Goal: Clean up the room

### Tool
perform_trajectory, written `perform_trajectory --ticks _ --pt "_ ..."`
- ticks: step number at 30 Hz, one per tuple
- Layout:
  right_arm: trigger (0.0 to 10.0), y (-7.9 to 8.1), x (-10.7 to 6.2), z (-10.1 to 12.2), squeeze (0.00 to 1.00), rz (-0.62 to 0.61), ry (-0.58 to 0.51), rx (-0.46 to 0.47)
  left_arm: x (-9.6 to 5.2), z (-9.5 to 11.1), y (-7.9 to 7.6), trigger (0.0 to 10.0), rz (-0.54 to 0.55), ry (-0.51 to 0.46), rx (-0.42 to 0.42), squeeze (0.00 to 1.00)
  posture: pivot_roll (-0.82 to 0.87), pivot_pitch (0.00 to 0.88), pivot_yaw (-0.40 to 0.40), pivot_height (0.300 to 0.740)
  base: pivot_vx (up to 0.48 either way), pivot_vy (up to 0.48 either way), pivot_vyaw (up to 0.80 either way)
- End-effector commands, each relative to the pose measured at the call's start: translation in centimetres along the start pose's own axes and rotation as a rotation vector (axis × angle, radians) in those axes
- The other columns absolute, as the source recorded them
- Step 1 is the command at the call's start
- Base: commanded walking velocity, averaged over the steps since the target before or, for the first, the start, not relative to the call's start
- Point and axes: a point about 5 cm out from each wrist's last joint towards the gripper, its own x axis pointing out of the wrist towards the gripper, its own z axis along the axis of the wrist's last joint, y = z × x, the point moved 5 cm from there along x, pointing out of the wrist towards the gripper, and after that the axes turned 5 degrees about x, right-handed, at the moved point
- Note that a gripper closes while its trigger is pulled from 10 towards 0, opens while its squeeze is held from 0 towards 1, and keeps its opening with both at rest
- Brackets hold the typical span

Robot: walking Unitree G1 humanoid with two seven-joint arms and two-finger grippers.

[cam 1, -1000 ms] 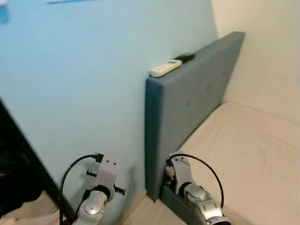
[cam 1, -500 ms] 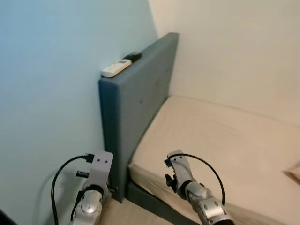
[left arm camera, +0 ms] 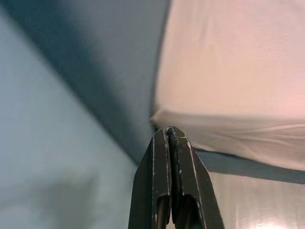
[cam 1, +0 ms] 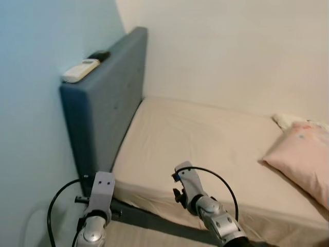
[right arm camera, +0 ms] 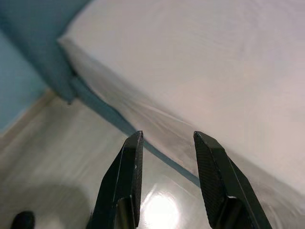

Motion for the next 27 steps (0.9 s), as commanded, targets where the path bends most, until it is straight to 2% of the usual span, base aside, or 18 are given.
perform_trajectory --ticks 1,15,27 --pt "10.0 -0.8 -0.2 -0.5 0.0 -0.03 0.0 0.022 0.0 0.9 -0.6 10.0 -0.023 -0.034 -0.014 0.0 -0.01 0.0 -0.112 0.74 0.0 0.0 -0.8" --pt "10.0 -1.0 -0.6 -1.2 0.0 -0.056 0.005 0.061 -0.1 1.7 -1.5 10.0 -0.094 -0.073 -0.039 0.0 -0.02 0.0 -0.064 0.74 0.0 0.0 -0.8" --pt "10.0 -0.8 -0.6 -1.5 0.0 -0.054 0.009 0.068 -0.2 2.0 -1.6 10.0 -0.112 -0.087 -0.038 0.0 -0.01 0.0 -0.068 0.74 0.0 0.0 -0.8"
